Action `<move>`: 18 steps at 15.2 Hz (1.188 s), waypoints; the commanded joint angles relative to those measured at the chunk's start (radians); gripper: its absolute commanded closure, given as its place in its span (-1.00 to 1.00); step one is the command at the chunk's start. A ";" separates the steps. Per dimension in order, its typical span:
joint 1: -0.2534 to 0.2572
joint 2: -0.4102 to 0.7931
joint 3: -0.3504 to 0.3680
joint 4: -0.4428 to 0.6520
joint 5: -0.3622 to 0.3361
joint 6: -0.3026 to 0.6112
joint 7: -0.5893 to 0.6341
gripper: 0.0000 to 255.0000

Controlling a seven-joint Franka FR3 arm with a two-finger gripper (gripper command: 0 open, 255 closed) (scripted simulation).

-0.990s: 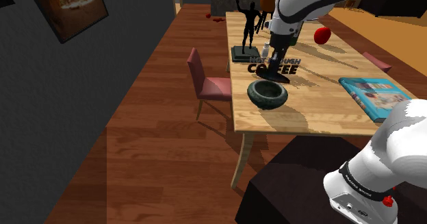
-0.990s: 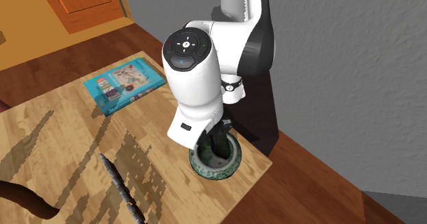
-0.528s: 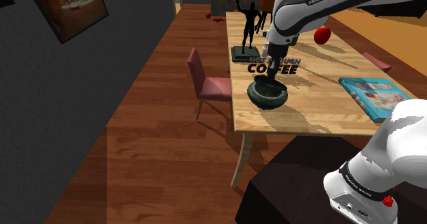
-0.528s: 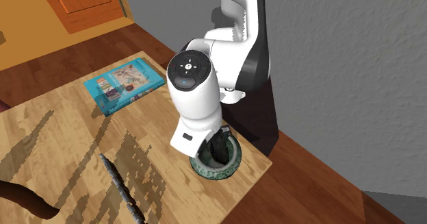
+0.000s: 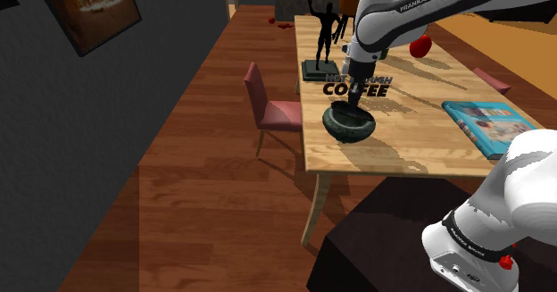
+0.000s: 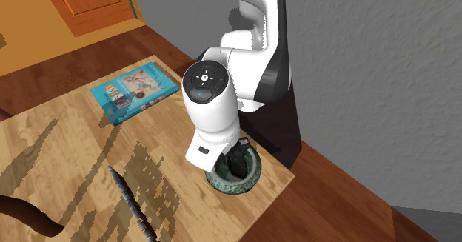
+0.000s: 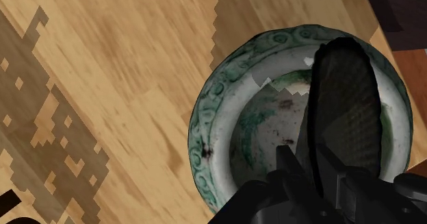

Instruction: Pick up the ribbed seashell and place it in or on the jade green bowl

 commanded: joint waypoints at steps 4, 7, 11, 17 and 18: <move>0.000 0.000 0.000 0.000 0.000 0.000 0.000 -1.00; 0.000 0.000 0.000 0.000 0.000 0.000 0.000 -1.00; -0.002 -0.037 0.005 0.097 -0.012 -0.132 0.010 -1.00; -0.002 -0.037 0.005 0.097 -0.012 -0.132 0.010 -1.00; -0.002 -0.037 0.005 0.097 -0.012 -0.132 0.010 -1.00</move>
